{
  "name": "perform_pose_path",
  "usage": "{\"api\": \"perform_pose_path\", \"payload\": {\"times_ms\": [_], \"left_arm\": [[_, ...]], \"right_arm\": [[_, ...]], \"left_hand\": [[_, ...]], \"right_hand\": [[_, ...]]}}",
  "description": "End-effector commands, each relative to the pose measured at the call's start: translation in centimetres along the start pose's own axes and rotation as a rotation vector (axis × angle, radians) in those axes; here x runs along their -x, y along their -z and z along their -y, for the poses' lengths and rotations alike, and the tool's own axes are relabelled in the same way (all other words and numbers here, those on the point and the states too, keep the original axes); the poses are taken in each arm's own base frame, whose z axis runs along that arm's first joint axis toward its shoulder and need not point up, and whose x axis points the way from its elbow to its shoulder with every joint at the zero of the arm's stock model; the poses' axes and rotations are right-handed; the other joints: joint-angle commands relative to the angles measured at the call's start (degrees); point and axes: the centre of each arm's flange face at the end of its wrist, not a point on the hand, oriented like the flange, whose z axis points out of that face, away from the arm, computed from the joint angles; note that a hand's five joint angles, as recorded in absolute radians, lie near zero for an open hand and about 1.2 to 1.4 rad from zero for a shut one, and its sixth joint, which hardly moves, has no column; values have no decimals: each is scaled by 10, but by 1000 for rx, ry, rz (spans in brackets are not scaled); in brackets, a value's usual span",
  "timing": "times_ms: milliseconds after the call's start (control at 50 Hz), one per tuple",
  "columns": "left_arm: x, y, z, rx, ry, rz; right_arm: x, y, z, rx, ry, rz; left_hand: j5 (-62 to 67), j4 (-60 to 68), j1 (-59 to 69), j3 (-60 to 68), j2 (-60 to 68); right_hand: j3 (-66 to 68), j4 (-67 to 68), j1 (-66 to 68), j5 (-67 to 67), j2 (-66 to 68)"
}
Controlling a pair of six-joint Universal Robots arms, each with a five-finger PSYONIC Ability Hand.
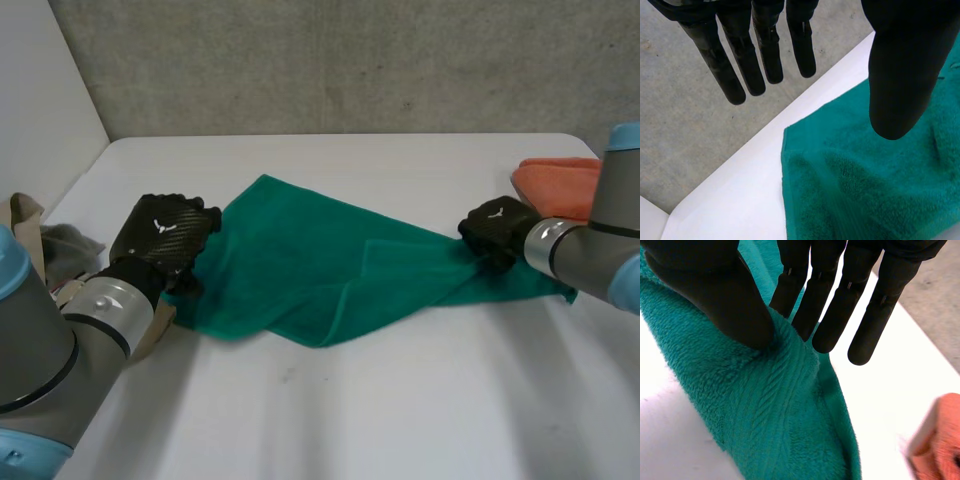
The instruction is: Fold the laundry.
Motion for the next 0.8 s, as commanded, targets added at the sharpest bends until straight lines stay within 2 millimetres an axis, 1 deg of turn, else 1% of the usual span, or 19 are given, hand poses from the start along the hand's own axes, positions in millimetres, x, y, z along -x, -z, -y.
{"api": "perform_pose_path", "payload": {"times_ms": [20, 100, 120, 180, 220, 340, 440, 460, 480, 500, 520, 540, 600, 640, 660, 700, 740, 780, 800], "left_arm": [[-6, 6, -11, 35, -3, -21], [-15, 14, -25, 79, 1, -53], [-18, 15, -31, 94, -1, -64], [-19, 12, -40, 108, 1, -62], [-17, 9, -44, 115, 4, -45], [-11, 3, -46, 114, 13, -11], [-11, 1, -45, 109, 9, -12], [-12, 1, -45, 110, 9, -13], [-12, 0, -45, 110, 9, -13], [-12, 0, -46, 112, 9, -12], [-12, 0, -46, 112, 9, -12], [-11, -1, -45, 111, 10, -12], [-10, -1, -44, 107, 12, -8], [-10, -1, -44, 103, 12, -8], [-9, 0, -42, 98, 12, -6], [-9, 1, -40, 93, 13, -6], [-9, 2, -38, 86, 12, -6], [-9, 2, -38, 83, 12, -5], [-9, 3, -36, 78, 11, -6]], "right_arm": [[-24, 13, 3, -44, 2, -98], [-41, 13, 2, -66, -30, -187], [-50, 12, 0, -65, -55, -241], [-66, 11, -6, -57, -92, -334], [-76, 10, -13, -45, -118, -394], [-86, 8, -31, -15, -105, -407], [-87, 5, -37, 1, -68, -400], [-87, 5, -37, 2, -67, -399], [-83, 6, -35, 3, -61, -386], [-80, 6, -34, 0, -62, -376], [-77, 7, -30, -11, -59, -364], [-73, 7, -27, -21, -53, -350], [-57, 19, 1, -121, -19, -265], [-49, 25, 13, -176, 2, -214], [-42, 29, 24, -223, 21, -170], [-34, 31, 33, -262, 36, -126], [-24, 31, 42, -299, 58, -65], [-18, 28, 42, -299, 64, -27], [-9, 23, 42, -293, 79, 17]], "left_hand": [[-17, -19, -22, -27, -25], [-70, -71, -74, -79, -77], [-75, -76, -79, -84, -82], [-75, -76, -79, -84, -83], [-71, -73, -76, -81, -79], [-71, -73, -76, -81, -79], [-71, -73, -76, -81, -79], [-71, -73, -76, -81, -79], [-70, -71, -74, -79, -77], [-70, -71, -74, -79, -77], [-70, -71, -74, -79, -77], [-70, -71, -74, -79, -77], [-70, -71, -74, -79, -77], [-70, -71, -74, -79, -77], [-68, -69, -72, -78, -76], [-70, -71, -74, -79, -77], [-70, -71, -74, -79, -77], [-70, -71, -74, -79, -77], [-68, -69, -72, -78, -76]], "right_hand": [[121, 115, 157, 135, 126], [121, 115, 157, 135, 126], [121, 115, 157, 135, 126], [121, 115, 157, 135, 126], [121, 115, 157, 135, 126], [121, 115, 157, 135, 126], [121, 115, 157, 135, 126], [79, 73, 115, 93, 84], [-232, -239, -197, -219, -228], [-375, -382, -340, -362, -371], [-462, -468, -426, -448, -457], [-493, -499, -457, -479, -488], [-498, -505, -462, -485, -494], [-488, -495, -452, -475, -483], [-481, -488, -445, -468, -477], [-471, -478, -435, -458, -467], [-428, -434, -392, -414, -423], [-416, -422, -380, -402, -411], [-392, -399, -356, -379, -388]]}}
